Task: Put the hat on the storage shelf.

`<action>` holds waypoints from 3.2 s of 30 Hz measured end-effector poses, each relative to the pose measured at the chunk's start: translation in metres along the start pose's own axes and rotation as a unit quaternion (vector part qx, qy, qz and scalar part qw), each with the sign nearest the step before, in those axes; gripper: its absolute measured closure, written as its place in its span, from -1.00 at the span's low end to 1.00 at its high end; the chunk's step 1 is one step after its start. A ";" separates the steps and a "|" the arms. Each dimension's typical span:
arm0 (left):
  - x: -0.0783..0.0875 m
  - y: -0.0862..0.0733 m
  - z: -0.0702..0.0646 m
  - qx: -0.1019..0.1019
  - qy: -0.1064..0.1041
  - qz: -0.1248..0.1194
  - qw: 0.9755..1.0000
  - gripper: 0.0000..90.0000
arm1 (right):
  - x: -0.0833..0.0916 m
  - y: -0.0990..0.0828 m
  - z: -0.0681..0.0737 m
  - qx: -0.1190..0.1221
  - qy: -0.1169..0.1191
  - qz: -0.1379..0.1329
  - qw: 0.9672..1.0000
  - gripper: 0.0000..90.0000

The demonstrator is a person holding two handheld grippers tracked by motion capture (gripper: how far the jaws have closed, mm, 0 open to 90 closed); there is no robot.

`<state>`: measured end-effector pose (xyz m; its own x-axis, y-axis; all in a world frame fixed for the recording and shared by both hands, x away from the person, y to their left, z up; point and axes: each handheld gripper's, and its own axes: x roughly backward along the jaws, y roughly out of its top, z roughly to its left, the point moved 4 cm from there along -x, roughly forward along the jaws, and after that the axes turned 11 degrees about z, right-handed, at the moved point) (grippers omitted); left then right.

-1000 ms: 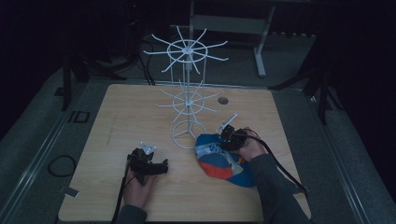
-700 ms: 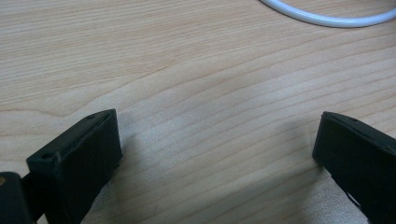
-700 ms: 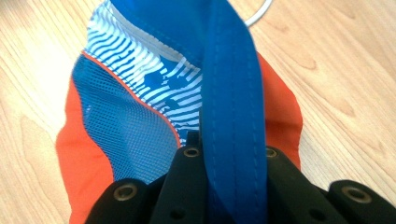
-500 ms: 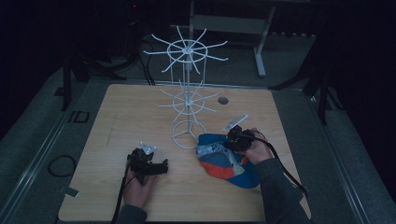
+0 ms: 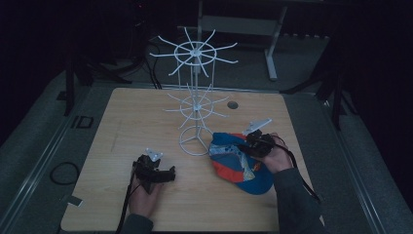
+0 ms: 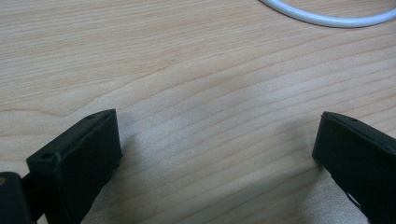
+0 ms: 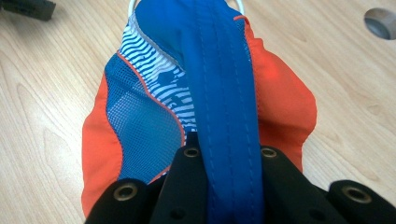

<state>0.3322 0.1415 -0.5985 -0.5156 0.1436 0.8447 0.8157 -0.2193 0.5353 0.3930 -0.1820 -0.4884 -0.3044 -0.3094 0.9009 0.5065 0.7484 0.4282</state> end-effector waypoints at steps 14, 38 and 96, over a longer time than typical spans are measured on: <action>0.000 0.000 0.000 0.000 0.000 0.000 1.000 -0.97 | 0.023 0.000 -0.005 -0.018 -0.015 -0.037 0.999 0.96; 0.000 0.000 0.000 0.000 0.000 0.001 1.000 -0.97 | 0.065 -0.007 -0.020 -0.059 -0.031 -0.094 0.993 0.96; 0.000 0.000 0.000 0.000 0.000 0.001 1.000 -0.97 | 0.135 -0.006 -0.027 -0.086 -0.030 -0.156 0.984 0.96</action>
<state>0.3322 0.1416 -0.5984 -0.5143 0.1430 0.8456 0.8165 -0.2201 0.5338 0.3707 -0.2444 -0.3677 -0.5107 -0.4701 0.7198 0.5075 0.5110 0.6938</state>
